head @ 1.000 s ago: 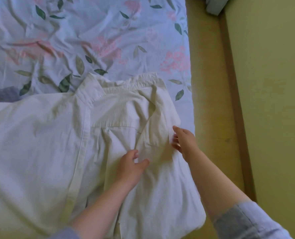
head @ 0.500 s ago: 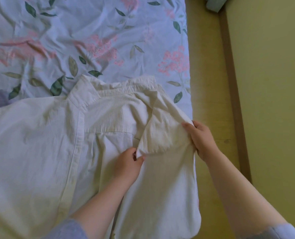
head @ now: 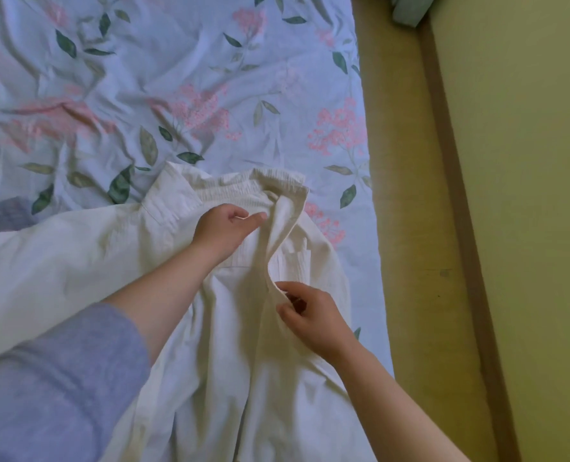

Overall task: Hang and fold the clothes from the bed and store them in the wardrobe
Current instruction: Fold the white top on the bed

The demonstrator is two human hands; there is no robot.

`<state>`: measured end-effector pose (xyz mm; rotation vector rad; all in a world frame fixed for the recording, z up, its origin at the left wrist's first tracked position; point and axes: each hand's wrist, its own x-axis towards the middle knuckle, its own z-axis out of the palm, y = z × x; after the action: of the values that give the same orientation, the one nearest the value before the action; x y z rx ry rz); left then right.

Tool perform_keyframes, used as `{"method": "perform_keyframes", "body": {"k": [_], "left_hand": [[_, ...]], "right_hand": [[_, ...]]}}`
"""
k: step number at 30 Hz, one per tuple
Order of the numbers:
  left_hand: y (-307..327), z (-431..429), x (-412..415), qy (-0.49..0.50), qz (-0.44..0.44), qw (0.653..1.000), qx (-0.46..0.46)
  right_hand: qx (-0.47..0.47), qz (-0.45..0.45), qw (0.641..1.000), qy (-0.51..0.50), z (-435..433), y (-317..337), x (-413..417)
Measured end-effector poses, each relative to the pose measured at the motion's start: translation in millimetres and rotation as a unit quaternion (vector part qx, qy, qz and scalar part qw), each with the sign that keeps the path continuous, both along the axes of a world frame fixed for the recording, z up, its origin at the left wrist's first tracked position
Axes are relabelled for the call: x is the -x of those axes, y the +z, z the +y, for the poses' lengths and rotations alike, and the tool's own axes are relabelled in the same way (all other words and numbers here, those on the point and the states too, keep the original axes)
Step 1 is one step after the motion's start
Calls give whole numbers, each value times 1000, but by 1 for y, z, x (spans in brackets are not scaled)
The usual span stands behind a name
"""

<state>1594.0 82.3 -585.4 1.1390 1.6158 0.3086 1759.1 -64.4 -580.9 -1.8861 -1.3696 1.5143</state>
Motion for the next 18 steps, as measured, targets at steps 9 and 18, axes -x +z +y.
{"method": "perform_keyframes", "body": {"k": [9, 18], "left_hand": [[-10, 7, -65, -257, 196, 944, -70], [-2, 6, -20, 31, -56, 997, 44]], "right_hand": [[-3, -55, 998, -43, -29, 1, -9], [167, -267, 944, 97, -97, 8, -46]]}}
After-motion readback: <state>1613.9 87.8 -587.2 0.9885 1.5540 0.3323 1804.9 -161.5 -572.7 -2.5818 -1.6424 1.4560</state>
